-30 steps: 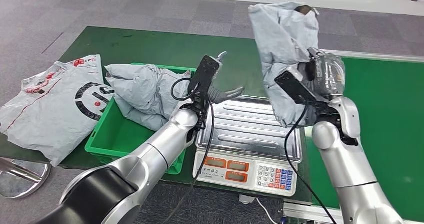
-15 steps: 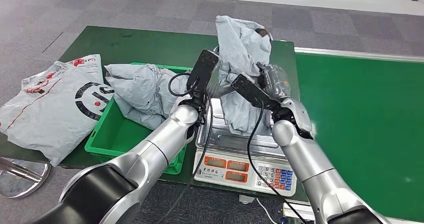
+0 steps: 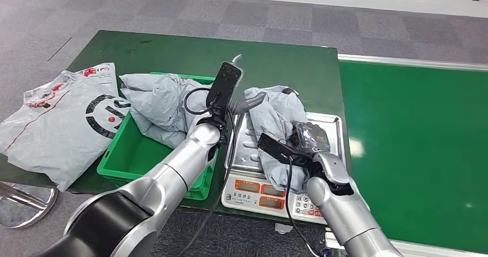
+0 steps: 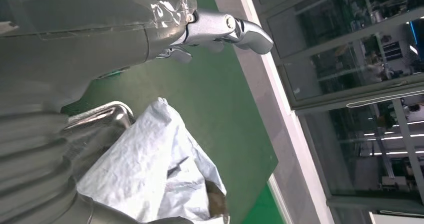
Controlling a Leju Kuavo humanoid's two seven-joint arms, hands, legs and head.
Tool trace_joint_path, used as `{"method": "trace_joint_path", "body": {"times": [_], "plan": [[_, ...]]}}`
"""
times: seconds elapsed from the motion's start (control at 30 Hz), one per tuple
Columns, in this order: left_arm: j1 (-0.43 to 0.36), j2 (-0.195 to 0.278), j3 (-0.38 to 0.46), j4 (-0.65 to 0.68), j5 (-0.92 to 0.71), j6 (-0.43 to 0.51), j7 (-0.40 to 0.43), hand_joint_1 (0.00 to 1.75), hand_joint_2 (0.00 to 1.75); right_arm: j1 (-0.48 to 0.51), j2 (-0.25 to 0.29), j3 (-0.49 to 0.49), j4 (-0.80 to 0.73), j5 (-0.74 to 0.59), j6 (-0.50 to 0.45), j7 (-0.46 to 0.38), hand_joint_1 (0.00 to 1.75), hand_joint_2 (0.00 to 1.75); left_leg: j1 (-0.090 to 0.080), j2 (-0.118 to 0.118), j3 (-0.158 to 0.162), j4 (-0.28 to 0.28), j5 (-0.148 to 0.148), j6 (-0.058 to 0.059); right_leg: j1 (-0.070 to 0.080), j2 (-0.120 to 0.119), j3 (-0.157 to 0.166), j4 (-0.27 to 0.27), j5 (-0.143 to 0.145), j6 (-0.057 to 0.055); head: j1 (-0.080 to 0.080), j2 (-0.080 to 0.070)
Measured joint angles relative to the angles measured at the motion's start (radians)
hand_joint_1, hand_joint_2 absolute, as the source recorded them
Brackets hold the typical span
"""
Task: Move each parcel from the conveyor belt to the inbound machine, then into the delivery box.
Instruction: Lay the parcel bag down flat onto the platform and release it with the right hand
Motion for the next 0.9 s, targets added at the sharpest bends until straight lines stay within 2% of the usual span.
{"method": "trace_joint_path", "body": {"times": [0.23,0.33,0.47,0.63,0.8,0.9], "plan": [[0.008,0.011,0.003,-0.007,-0.024,0.008,-0.003,0.0,1.75,-0.017,0.0,-0.002,0.0,0.032,0.019,0.018,0.0,1.75,0.0,0.0,0.0,0.0,0.0,0.0,0.0,0.0,0.0,0.0,0.0,0.0,0.0,0.0],[0.01,0.015,0.003,-0.007,-0.041,0.005,-0.008,0.0,1.75,-0.024,-0.004,-0.012,0.0,0.016,-0.003,-0.005,0.0,1.75,0.0,0.0,0.0,0.0,0.0,0.0,0.0,0.0,0.0,0.0,0.0,0.0,0.0,0.0],[0.011,0.014,0.003,-0.009,-0.073,-0.032,-0.007,0.0,1.75,-0.029,-0.006,-0.058,0.001,-0.057,-0.076,-0.105,0.0,1.75,0.0,0.0,0.0,0.0,0.0,0.0,0.0,0.0,0.0,0.0,0.0,0.0,0.0,0.0],[0.012,0.001,0.001,-0.015,-0.091,-0.05,-0.002,0.0,1.75,-0.041,-0.006,-0.107,0.001,-0.119,-0.128,-0.182,0.0,1.75,0.0,0.0,0.0,0.0,0.0,0.0,0.0,0.0,0.0,0.0,0.0,0.0,0.0,0.0],[0.018,-0.016,-0.014,-0.026,-0.104,-0.076,0.004,0.0,1.75,-0.026,-0.006,-0.144,-0.001,-0.289,-0.199,-0.353,0.0,1.75,0.0,0.0,0.0,0.0,0.0,0.0,0.0,0.0,0.0,0.0,0.0,0.0,0.0,0.0],[0.024,-0.023,-0.021,-0.028,-0.105,-0.08,0.005,0.0,1.75,-0.024,-0.007,-0.157,-0.001,-0.325,-0.203,-0.376,0.0,1.75,0.0,0.001,0.0,0.0,0.0,0.0,0.0,0.001,0.0,0.0,0.0,0.0,0.0,0.0]]}}
